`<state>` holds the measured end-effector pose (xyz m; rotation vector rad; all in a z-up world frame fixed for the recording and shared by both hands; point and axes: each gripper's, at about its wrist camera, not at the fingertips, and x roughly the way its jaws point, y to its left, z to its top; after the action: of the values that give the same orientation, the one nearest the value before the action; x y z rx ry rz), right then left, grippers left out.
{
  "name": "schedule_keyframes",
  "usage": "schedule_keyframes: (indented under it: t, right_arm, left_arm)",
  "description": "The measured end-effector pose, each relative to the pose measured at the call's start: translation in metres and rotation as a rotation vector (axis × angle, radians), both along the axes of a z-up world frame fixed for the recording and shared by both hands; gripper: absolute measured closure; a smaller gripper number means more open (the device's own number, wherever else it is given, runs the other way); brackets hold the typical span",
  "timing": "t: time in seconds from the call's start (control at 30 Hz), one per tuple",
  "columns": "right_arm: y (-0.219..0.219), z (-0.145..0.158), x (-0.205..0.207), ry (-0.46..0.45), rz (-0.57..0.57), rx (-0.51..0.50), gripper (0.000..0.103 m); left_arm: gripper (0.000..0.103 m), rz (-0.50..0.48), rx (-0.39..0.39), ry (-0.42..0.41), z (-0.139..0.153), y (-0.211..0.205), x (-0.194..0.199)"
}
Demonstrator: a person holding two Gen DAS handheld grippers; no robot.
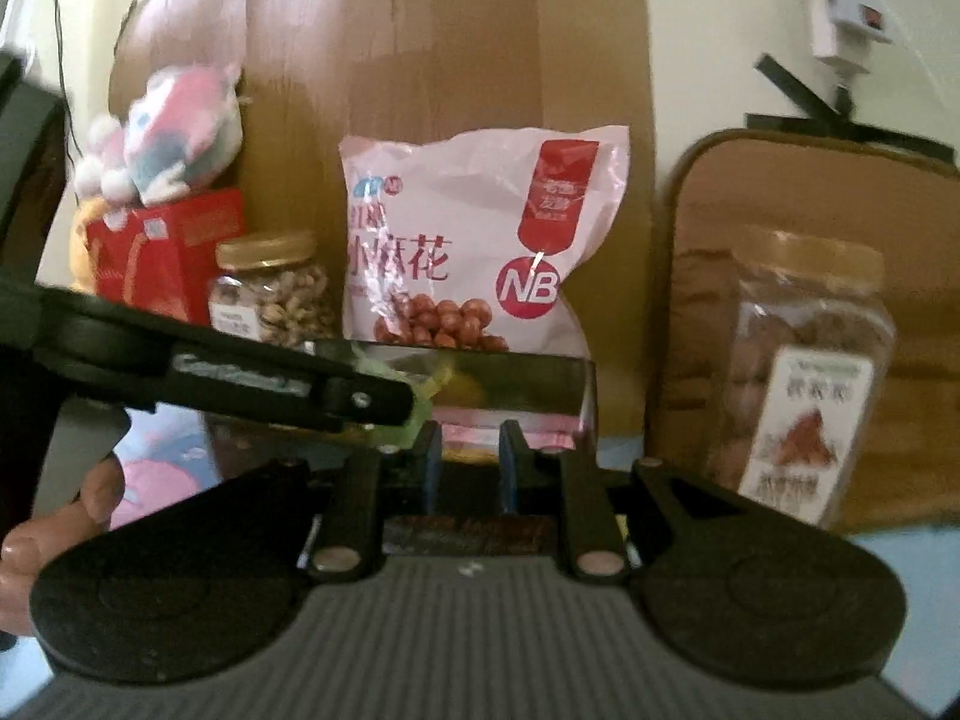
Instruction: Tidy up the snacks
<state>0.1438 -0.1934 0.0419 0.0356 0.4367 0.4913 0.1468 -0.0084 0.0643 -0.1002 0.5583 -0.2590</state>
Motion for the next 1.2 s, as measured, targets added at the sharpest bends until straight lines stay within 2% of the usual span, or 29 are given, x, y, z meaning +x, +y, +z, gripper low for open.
schedule_keyframes:
  t: [0.1, 0.27, 0.33, 0.5, 0.6, 0.8, 1.0, 1.2]
  right_arm:
    - [-0.012, -0.004, -0.031, 0.047, 0.010, 0.049, 0.079]
    - [-0.028, -0.019, -0.094, 0.149, 0.047, 0.038, 0.079]
    - [-0.031, -0.025, -0.114, 0.191, 0.051, 0.042, 0.079]
    - [-0.034, -0.033, -0.158, 0.191, 0.005, 0.030, 0.079]
    - [-0.034, -0.040, -0.170, 0.227, -0.020, 0.051, 0.074]
    - [-0.033, -0.042, -0.186, 0.251, -0.064, 0.075, 0.072]
    - [-0.037, -0.047, -0.192, 0.284, -0.110, 0.139, 0.069]
    - [-0.033, -0.048, -0.200, 0.279, -0.122, 0.162, 0.059]
  left_arm:
    - [0.055, -0.013, 0.050, 0.002, -0.008, -0.003, -0.046]
    - [0.055, -0.007, 0.074, 0.105, -0.036, 0.002, -0.103]
    - [0.055, 0.017, 0.105, 0.122, -0.045, 0.004, -0.118]
    - [0.054, 0.086, 0.135, 0.180, -0.060, 0.008, -0.140]
    - [0.053, 0.128, 0.163, 0.179, -0.062, 0.008, -0.152]
    - [0.053, 0.167, 0.171, 0.185, -0.063, 0.009, -0.172]
    - [0.047, 0.183, 0.190, 0.178, -0.065, 0.008, -0.182]
    - [0.047, 0.190, 0.196, 0.174, -0.065, 0.008, -0.187]
